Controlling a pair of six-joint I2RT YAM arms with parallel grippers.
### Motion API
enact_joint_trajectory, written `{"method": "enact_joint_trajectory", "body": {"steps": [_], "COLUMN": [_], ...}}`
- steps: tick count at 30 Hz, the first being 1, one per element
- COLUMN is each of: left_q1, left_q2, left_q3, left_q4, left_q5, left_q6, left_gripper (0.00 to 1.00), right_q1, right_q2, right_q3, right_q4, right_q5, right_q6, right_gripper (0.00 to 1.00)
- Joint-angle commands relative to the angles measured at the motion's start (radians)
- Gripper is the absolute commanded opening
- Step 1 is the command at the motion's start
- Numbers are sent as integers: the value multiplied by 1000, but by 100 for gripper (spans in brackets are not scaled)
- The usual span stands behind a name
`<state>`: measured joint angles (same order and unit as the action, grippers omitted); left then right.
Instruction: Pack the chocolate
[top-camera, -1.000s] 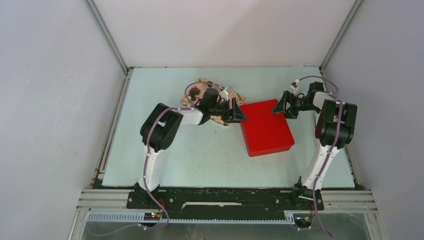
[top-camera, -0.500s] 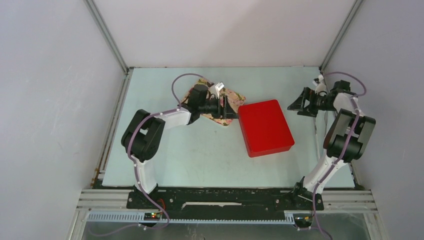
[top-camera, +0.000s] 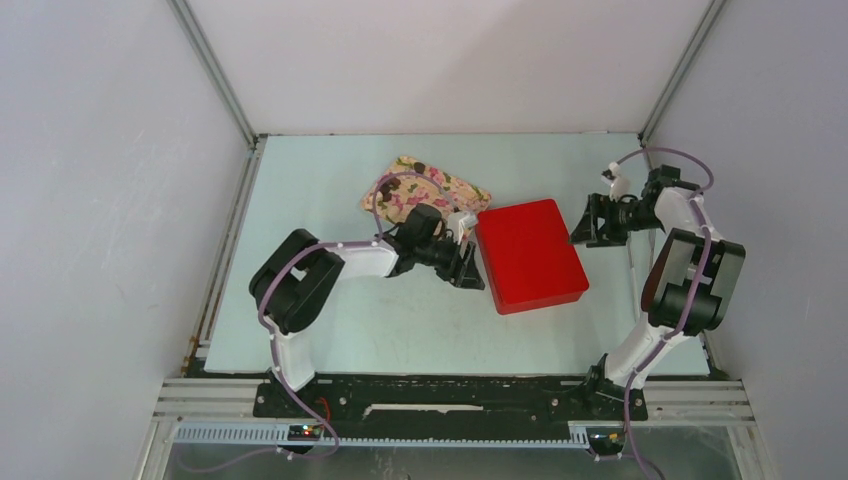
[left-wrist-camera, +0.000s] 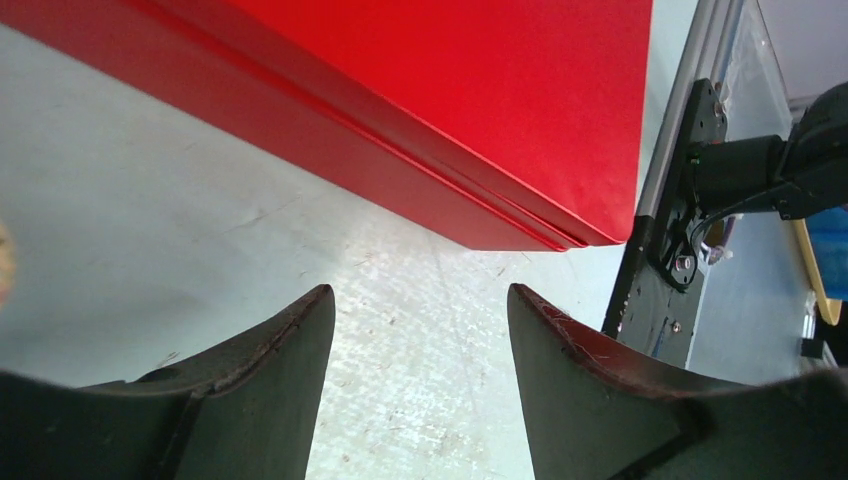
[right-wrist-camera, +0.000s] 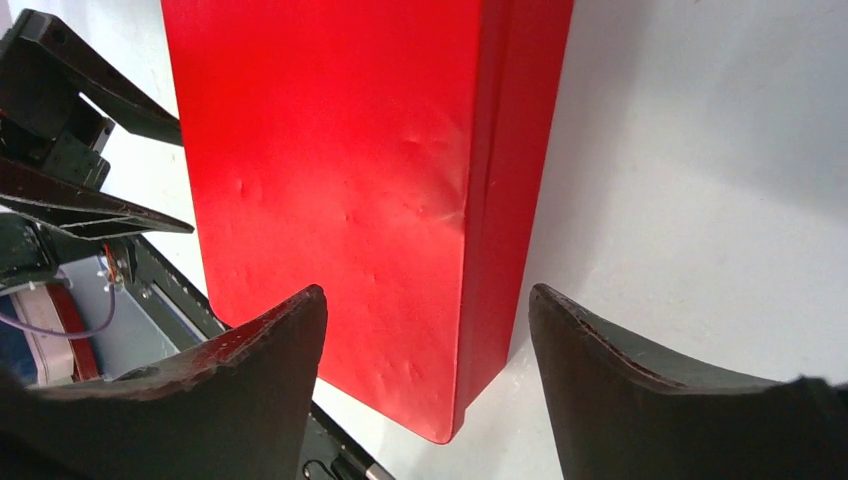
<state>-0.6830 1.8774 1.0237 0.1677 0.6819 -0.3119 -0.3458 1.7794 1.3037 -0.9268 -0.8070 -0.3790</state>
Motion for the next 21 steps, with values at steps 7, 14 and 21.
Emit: {"method": "enact_joint_trajectory", "body": {"steps": [7,14,21], "left_q1": [-35,-38,-39], "left_q2": [-28,-26,-16], "left_q3": [8,16,30], "left_q4": [35,16,-3], "left_q5": [-21,-27,-27], "left_q6": [59,72,75], "left_gripper": [68,68,68], "right_q1": [80,146,151], "right_q2": [-27,-25,-27], "right_q3": [-16,-14,-14], "right_q4": [-24,15,33], "right_q5": [30,65,90], "right_q6": [-37,-11,5], "right_gripper": [70,69,70]}}
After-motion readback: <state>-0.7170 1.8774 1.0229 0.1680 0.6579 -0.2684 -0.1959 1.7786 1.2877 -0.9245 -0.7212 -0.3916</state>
